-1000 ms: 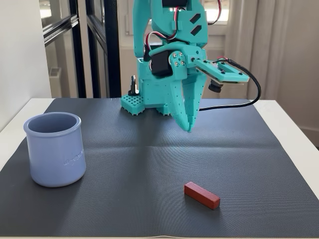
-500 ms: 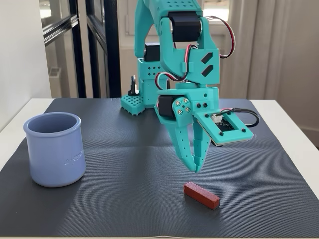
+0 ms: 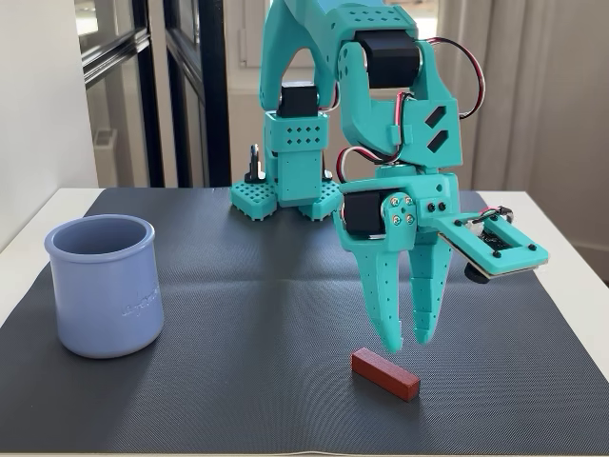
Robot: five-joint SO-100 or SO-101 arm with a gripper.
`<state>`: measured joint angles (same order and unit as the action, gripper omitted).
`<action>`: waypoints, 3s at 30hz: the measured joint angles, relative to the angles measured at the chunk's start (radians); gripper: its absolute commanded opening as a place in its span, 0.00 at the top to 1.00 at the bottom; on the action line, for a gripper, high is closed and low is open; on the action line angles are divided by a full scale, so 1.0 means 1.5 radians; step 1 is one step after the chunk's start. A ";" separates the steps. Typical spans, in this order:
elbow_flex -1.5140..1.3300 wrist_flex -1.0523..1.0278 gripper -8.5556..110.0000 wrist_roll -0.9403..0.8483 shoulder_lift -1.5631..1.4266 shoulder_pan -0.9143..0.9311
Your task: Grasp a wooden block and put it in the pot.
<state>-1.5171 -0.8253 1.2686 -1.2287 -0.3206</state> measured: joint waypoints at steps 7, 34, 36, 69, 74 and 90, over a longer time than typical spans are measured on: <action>-0.011 0.003 0.79 -0.002 0.029 -0.002; -0.011 0.005 0.79 -0.082 0.057 0.025; -0.011 0.005 0.79 -0.083 0.057 0.024; -0.099 0.022 0.93 -0.143 -0.163 0.069; -0.178 0.022 0.93 -0.178 -0.274 0.134; -0.306 0.022 0.93 -0.307 -0.502 0.396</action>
<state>-1.9758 -0.7915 0.8084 -1.9819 0.2730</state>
